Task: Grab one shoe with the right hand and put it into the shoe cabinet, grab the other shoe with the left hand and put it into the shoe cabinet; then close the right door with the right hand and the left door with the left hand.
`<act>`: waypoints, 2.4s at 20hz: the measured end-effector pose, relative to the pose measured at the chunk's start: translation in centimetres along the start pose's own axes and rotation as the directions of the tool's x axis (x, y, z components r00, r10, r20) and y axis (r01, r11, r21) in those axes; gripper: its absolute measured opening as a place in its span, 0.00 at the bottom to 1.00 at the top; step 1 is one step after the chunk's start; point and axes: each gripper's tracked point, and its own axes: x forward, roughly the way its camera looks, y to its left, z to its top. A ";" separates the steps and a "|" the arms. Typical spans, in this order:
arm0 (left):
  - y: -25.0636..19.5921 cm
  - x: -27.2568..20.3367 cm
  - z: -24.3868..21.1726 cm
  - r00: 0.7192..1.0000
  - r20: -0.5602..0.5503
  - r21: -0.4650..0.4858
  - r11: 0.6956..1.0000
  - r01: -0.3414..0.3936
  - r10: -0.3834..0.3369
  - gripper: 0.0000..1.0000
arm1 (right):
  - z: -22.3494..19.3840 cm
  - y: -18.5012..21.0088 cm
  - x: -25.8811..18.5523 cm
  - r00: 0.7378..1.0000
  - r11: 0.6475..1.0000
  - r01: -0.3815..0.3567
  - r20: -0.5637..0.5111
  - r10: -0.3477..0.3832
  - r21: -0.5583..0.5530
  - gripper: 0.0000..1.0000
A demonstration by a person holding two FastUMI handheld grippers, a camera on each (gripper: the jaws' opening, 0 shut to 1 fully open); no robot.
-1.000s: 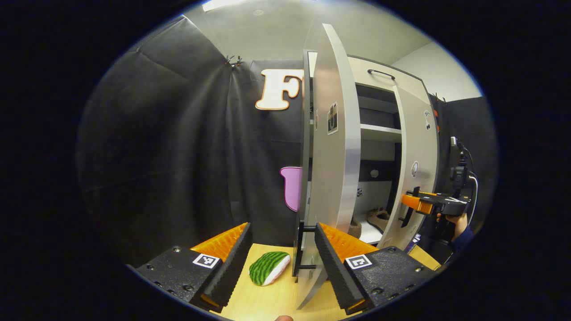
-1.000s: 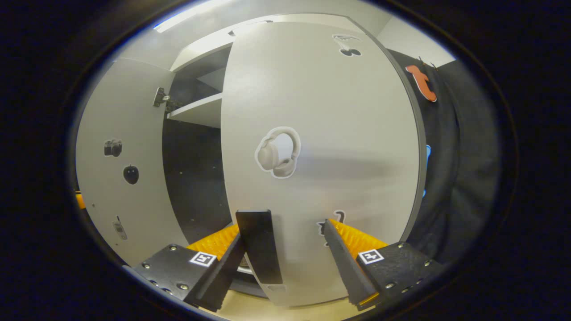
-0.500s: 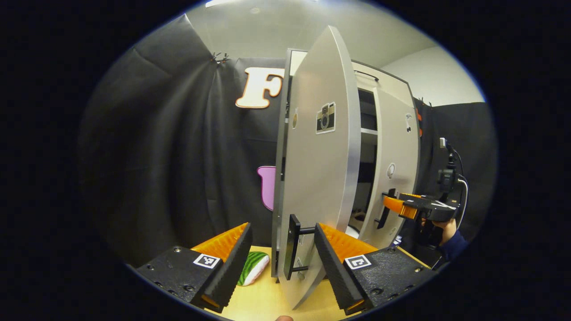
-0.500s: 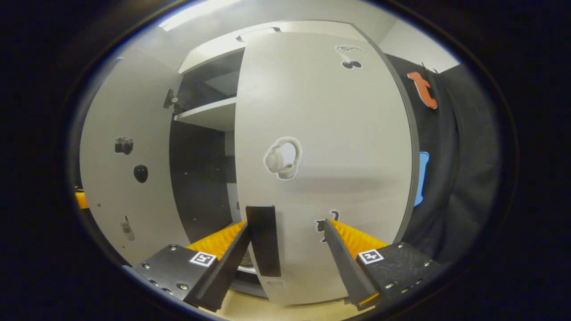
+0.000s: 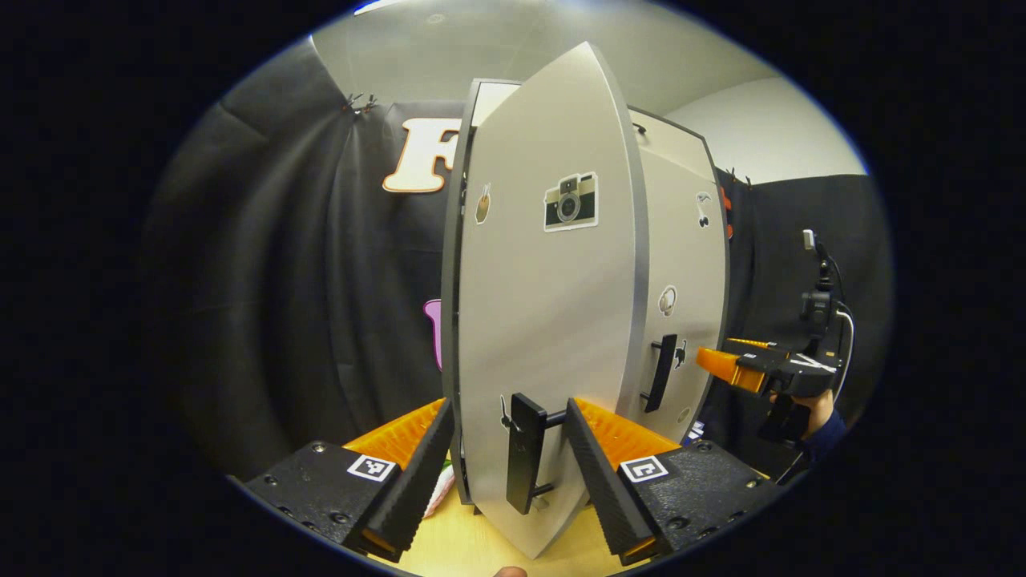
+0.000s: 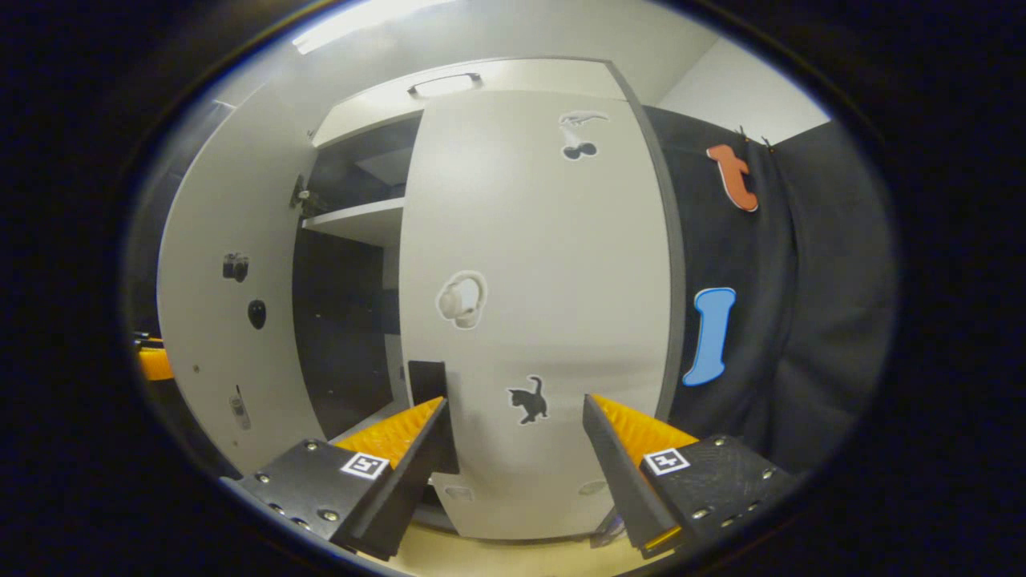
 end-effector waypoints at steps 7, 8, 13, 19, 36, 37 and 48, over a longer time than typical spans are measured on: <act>-1.4 0.9 -0.2 0.999 0.008 -0.024 0.999 0.047 -0.046 0.86 | -0.4 -1.6 -1.6 0.999 0.999 0.030 -0.021 -0.030 0.019 0.99; -1.8 1.1 -0.3 0.999 0.007 -0.022 0.998 0.053 -0.053 0.92 | -0.5 -1.6 -1.9 0.999 0.999 0.032 -0.024 -0.031 0.017 1.00; -2.4 3.1 -0.1 0.997 0.008 -0.033 0.996 0.077 -0.077 0.93 | -0.8 -2.3 -2.9 0.998 0.999 0.048 -0.035 -0.048 0.011 0.98; -3.0 4.7 -0.4 0.992 0.016 -0.069 0.990 0.123 -0.123 0.93 | -0.6 -4.2 -3.7 0.996 0.996 0.086 -0.041 -0.085 0.015 1.00; -7.2 11.4 -0.9 0.984 0.006 -0.078 0.981 0.176 -0.176 1.00 | -0.5 -11.9 -5.9 0.974 0.975 0.222 -0.050 -0.221 0.019 1.00; -7.4 11.6 -1.0 0.984 0.006 -0.086 0.981 0.177 -0.177 1.00 | -0.5 -12.5 -6.0 0.972 0.973 0.230 -0.050 -0.229 0.018 1.00; -8.0 12.4 -1.1 0.991 0.003 -0.074 0.988 0.134 -0.134 1.00 | -0.8 -16.6 -6.2 0.962 0.962 0.271 -0.054 -0.269 0.039 1.00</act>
